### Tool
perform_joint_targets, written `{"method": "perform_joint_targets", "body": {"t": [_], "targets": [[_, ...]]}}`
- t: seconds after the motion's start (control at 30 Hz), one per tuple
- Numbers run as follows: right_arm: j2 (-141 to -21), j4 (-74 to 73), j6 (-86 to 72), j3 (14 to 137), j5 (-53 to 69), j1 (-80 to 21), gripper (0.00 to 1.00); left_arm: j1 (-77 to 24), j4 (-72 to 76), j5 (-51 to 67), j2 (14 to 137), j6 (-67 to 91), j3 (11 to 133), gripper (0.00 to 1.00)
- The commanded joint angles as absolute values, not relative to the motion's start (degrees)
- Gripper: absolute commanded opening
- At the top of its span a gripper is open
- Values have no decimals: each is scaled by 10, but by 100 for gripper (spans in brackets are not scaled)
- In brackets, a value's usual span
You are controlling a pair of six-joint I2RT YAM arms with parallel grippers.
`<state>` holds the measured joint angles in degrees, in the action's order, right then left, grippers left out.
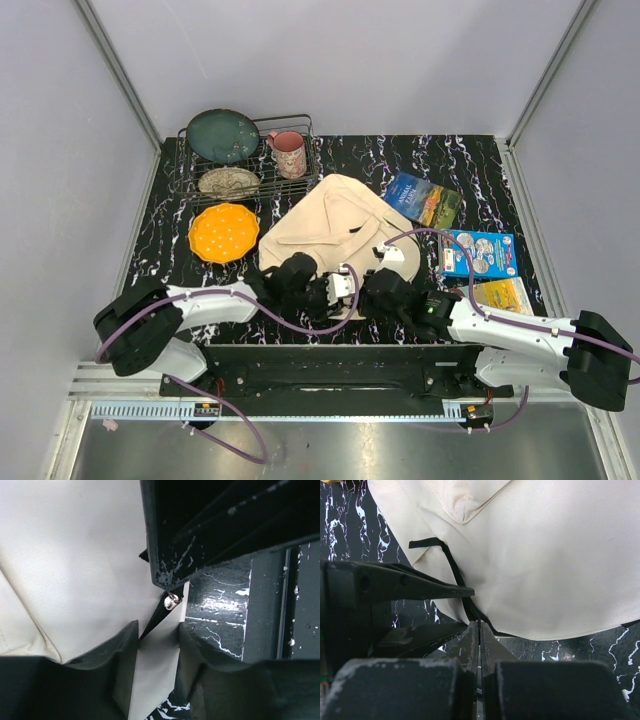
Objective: Pack the student bag
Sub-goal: Unzip the student bag at the center of the board.
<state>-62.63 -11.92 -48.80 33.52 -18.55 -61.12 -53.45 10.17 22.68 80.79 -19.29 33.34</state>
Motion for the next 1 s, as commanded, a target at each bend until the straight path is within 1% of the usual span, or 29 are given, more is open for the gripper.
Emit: {"method": "perform_joint_targets", "body": {"t": [0.0, 0.13, 0.3, 0.6, 0.73, 0.97], "targets": [[-613, -116, -492, 345, -201, -611, 0, -541, 127, 228, 832, -178, 371, 29], [-613, -120, -495, 344, -202, -611, 0, -543, 124, 228, 841, -174, 372, 0], [-613, -134, -504, 343, -221, -611, 0, -543, 119, 202, 831, -155, 366, 0], [-599, -174, -544, 333, -262, -610, 0, -543, 167, 89, 707, -83, 284, 0], [-576, -178, -561, 324, -277, -610, 0, -541, 169, 74, 657, -69, 257, 0], [-541, -184, -559, 314, -283, -598, 0, -541, 174, 27, 607, -45, 207, 0]]}}
